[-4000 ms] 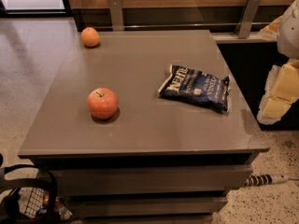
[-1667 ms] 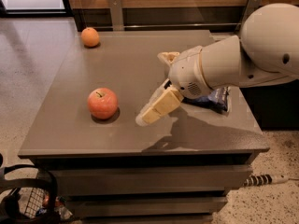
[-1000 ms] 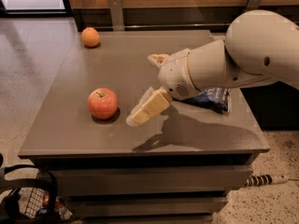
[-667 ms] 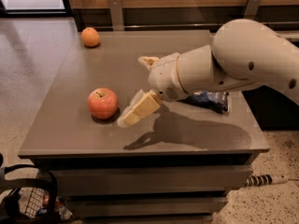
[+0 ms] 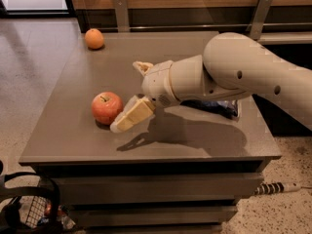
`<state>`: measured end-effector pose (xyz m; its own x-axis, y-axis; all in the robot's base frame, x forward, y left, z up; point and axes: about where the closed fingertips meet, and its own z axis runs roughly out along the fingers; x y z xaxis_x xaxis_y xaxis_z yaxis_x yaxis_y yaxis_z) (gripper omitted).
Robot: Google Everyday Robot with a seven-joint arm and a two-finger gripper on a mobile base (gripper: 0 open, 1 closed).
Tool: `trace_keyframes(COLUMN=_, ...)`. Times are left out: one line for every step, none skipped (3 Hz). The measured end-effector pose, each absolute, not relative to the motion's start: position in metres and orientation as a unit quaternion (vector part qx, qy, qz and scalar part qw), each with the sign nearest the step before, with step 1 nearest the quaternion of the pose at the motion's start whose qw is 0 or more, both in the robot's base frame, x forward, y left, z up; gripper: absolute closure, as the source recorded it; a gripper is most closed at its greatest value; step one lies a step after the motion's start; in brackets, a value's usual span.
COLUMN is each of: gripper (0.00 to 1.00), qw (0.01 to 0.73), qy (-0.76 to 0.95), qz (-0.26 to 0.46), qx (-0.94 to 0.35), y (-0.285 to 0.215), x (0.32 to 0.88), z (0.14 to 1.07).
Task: Move apple near orange
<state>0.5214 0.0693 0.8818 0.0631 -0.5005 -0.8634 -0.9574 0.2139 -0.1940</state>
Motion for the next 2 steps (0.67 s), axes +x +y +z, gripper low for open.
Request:
trace_keyframes(gripper=0.0, qw=0.446, qy=0.636, qz=0.269, qx=-0.569, y=0.079, x=0.533, z=0.865)
trace_keyframes(gripper=0.0, qw=0.443, qy=0.632, qz=0.303, qx=-0.559, y=0.086, x=0.538, z=0.843)
